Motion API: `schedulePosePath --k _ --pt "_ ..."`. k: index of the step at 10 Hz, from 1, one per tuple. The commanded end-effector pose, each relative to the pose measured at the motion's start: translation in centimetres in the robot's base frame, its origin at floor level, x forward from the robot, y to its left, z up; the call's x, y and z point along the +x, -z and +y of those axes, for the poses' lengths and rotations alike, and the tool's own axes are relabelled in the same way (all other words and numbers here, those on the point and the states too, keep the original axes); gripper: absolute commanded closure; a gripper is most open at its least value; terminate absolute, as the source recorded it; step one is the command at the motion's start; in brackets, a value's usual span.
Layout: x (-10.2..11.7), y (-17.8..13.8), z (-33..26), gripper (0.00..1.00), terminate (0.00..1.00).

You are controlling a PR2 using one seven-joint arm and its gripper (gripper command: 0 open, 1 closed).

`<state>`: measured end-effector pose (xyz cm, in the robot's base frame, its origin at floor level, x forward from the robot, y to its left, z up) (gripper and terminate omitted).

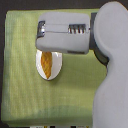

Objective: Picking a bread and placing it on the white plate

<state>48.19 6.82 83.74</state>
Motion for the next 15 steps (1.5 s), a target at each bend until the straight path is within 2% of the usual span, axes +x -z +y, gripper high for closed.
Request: schedulePosePath --k 1,7,8,15 --pt "-0.7 2.3 3.3 1.00 0.00" --pt "0.1 2.8 3.3 1.00 0.00" --pt "-0.3 3.0 3.7 0.00 0.00" --pt "-0.9 3.5 3.7 0.00 0.00"
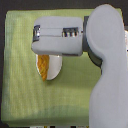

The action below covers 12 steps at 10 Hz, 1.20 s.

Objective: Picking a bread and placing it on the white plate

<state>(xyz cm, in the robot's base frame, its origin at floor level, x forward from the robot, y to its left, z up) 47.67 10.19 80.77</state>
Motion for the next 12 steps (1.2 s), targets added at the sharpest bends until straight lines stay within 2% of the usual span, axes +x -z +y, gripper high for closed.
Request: schedulePosePath --k 1,7,8,9,10,12 --pt "-0.4 0.4 0.3 0.00 0.00" --pt "-0.5 0.0 -0.3 0.00 0.00" --pt "-0.2 -0.9 -0.6 0.00 0.00" --pt "0.7 -2.9 -1.1 0.00 0.00" --pt "2.5 -6.9 -1.9 0.00 0.00" --pt "4.0 -9.7 -4.6 0.00 0.00"
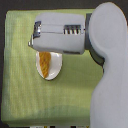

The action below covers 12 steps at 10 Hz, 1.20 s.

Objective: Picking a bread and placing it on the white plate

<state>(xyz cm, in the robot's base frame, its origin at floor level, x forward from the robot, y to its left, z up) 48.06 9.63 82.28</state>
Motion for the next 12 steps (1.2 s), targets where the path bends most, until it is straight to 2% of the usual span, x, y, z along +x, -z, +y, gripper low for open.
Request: schedulePosePath --k 1,6,8,12 --pt "4.0 -9.1 -5.4 0.00 0.00" --pt "3.8 -9.8 -14.1 0.00 0.00" --pt "3.0 -8.7 -21.9 0.00 0.00" --pt "1.6 -8.5 -31.0 0.00 0.00"
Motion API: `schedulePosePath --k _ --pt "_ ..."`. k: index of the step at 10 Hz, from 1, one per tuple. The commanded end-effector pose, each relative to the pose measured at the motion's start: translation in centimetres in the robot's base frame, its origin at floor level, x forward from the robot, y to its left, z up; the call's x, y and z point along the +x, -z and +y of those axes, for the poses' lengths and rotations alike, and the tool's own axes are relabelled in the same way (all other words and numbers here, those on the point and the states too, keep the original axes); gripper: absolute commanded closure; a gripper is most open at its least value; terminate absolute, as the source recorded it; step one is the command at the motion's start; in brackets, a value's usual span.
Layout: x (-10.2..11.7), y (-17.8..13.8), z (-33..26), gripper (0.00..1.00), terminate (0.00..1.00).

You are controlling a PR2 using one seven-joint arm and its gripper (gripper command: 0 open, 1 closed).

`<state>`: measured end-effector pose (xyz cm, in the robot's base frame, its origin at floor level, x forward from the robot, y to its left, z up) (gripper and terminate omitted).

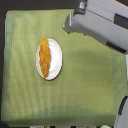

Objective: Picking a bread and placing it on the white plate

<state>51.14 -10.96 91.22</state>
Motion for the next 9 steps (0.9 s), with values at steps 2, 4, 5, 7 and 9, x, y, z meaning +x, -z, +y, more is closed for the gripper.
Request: schedulePosePath --k 2,4,5,7,9 --pt "-2.1 0.7 -13.5 0.00 0.00" --pt "-2.8 0.9 -17.2 0.00 0.00" --pt "-3.1 0.9 -17.8 0.00 0.00" --pt "-3.2 1.2 -19.1 0.00 0.00" --pt "-2.9 1.4 -19.3 0.00 1.00"
